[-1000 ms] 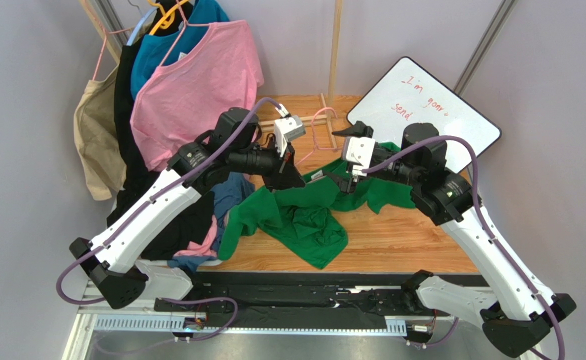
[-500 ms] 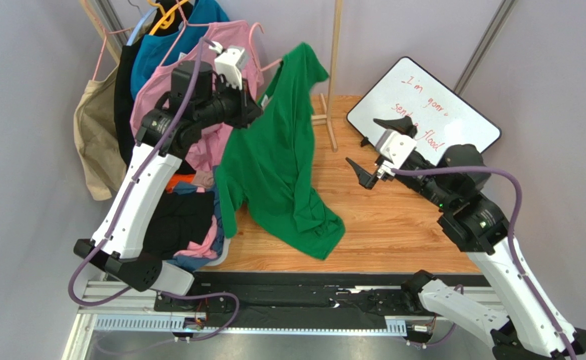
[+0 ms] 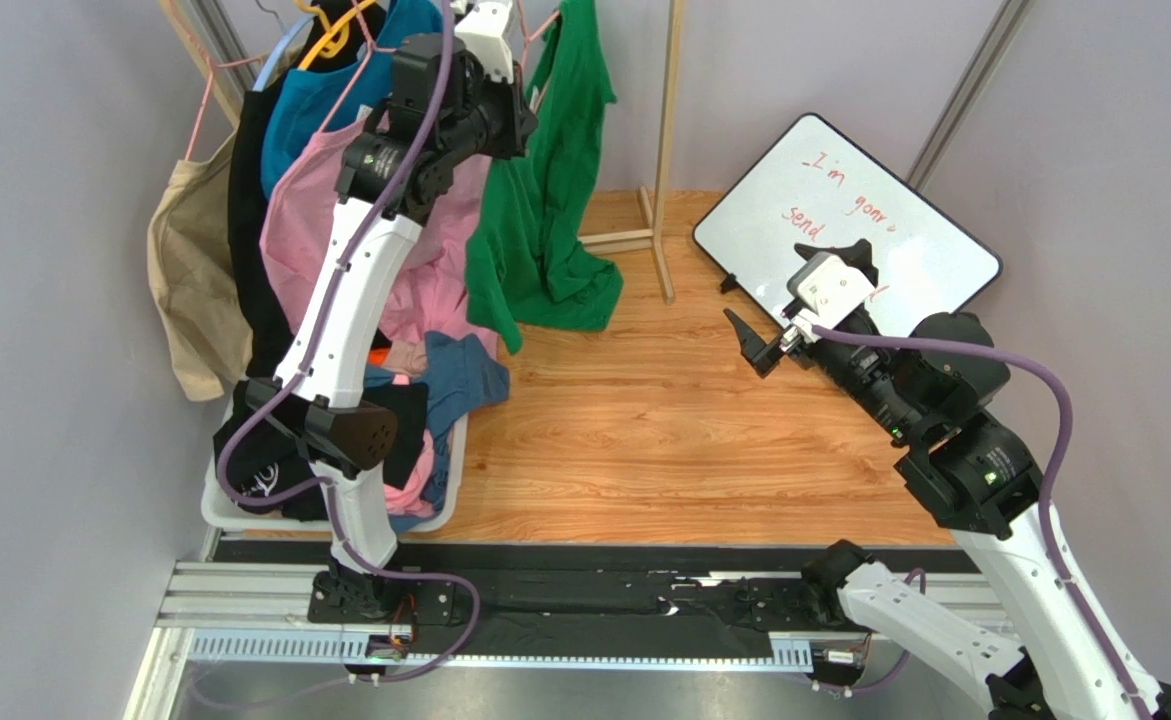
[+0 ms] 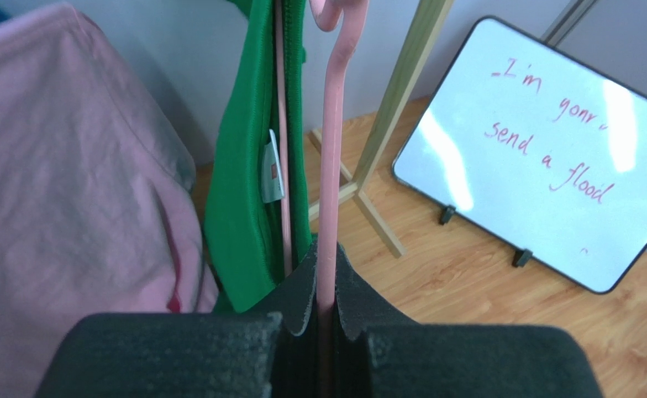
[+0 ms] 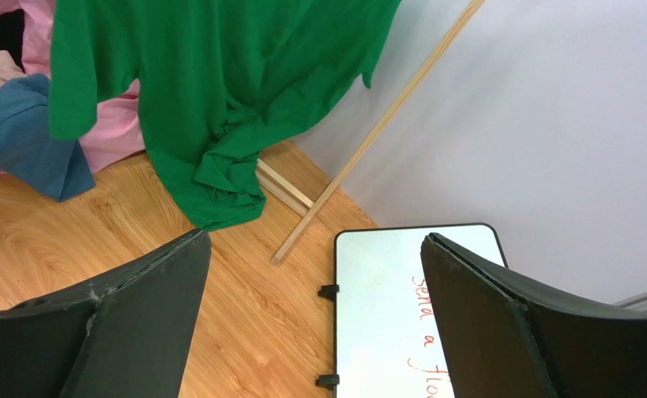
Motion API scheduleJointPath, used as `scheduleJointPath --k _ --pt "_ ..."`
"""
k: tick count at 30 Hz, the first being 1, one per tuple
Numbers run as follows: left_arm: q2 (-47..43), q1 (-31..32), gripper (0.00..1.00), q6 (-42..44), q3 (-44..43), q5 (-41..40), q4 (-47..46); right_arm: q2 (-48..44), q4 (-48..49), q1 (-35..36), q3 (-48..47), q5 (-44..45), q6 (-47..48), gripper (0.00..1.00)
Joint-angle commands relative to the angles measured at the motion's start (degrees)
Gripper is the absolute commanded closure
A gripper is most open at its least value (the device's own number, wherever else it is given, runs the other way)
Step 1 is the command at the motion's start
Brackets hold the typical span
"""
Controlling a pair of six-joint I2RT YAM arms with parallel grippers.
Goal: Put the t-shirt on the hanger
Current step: Place the hanger at the clothesline.
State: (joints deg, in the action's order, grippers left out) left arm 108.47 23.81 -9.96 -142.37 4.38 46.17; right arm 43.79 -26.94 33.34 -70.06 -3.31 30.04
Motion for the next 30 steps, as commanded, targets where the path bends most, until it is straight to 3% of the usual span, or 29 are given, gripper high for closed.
scheduleJointPath --k 1,7,18,23,27,30 --pt "-3.95 -0.61 1.0 0.37 8.73 1.67 -11.24 -0.64 -0.48 0.06 -0.87 1.82 -2.27 0.0" --pt "0.68 -1.75 1.0 5.73 4.84 2.73 -16.81 -0.64 -0.31 0.14 0.98 0.94 -3.32 0.0" --pt "4.38 -5.17 1.0 4.52 1.57 2.38 -21.65 -1.25 0.13 0.14 2.3 0.85 -3.15 0.0" --pt "7.98 -9.83 1.0 -3.21 -2.65 11.42 -18.93 -1.6 0.13 0.06 3.0 0.67 -3.06 0.0" --pt "8.96 -12.73 1.0 -9.28 -2.22 22.57 -19.54 -1.87 0.13 0.06 3.53 0.67 -3.23 0.0" --pt "9.22 -13.62 1.0 -13.24 -0.99 26.1 -21.55 -1.96 0.13 0.06 3.88 0.59 -3.5 0.0"
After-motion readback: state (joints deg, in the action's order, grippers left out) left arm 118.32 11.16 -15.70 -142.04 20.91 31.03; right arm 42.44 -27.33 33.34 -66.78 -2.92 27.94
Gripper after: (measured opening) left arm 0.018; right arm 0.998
